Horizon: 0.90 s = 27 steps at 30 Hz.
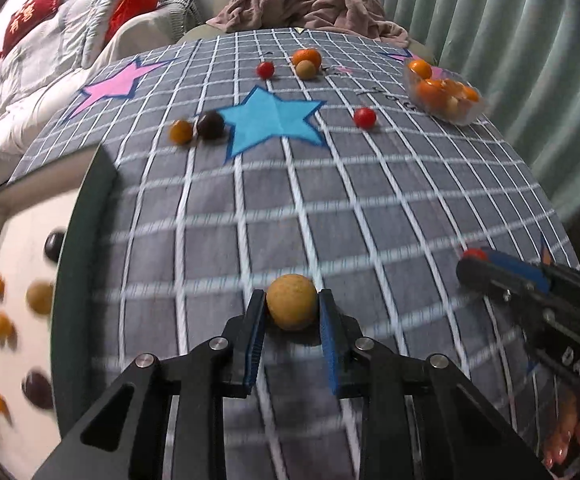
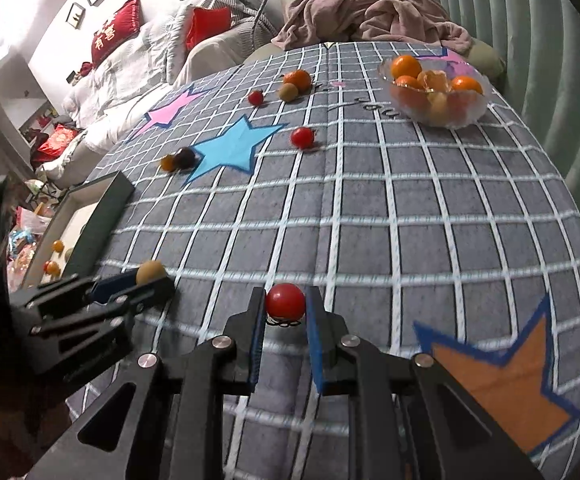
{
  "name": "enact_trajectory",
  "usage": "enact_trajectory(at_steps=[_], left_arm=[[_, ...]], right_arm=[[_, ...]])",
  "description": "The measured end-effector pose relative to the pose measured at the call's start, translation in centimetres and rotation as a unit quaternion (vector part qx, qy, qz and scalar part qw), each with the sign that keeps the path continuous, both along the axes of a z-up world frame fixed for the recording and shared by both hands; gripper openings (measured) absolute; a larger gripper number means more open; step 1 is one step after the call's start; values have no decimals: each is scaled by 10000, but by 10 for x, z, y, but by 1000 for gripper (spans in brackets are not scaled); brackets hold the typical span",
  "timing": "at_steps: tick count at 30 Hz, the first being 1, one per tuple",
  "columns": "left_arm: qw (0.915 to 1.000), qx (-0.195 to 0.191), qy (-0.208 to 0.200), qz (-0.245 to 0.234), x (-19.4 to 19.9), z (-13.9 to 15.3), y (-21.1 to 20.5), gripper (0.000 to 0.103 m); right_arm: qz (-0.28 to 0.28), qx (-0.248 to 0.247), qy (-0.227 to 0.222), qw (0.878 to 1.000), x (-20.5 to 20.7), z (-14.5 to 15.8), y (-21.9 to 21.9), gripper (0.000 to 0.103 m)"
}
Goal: Organize fruits
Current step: 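Grasp a brown round fruit with the left tool while the right tool grasps a red tomato, then carry both fruits into the white tray and open both tools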
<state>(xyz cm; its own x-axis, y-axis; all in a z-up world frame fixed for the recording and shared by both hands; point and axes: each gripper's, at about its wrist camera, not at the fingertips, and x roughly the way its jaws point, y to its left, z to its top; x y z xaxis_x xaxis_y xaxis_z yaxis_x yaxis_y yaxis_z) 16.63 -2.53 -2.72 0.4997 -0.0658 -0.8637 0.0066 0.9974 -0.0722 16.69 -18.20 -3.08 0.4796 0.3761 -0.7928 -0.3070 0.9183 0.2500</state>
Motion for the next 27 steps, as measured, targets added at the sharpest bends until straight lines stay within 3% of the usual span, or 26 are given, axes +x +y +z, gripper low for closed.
enact_trajectory(at_steps=[9,19,27], left_arm=[[10000,-28,-22,-4,-40,6,3,27],[9986,-185,-478,154,-69,43,24,27],[9951,-197,-821,523,-90,68,68,27]], right_arm=[[-30,20,178,9998,-31,-4,2,22],[148,-36,-46,9999,-47,28,22,22],[506,-44,-170,9986,-54,49,62,22]])
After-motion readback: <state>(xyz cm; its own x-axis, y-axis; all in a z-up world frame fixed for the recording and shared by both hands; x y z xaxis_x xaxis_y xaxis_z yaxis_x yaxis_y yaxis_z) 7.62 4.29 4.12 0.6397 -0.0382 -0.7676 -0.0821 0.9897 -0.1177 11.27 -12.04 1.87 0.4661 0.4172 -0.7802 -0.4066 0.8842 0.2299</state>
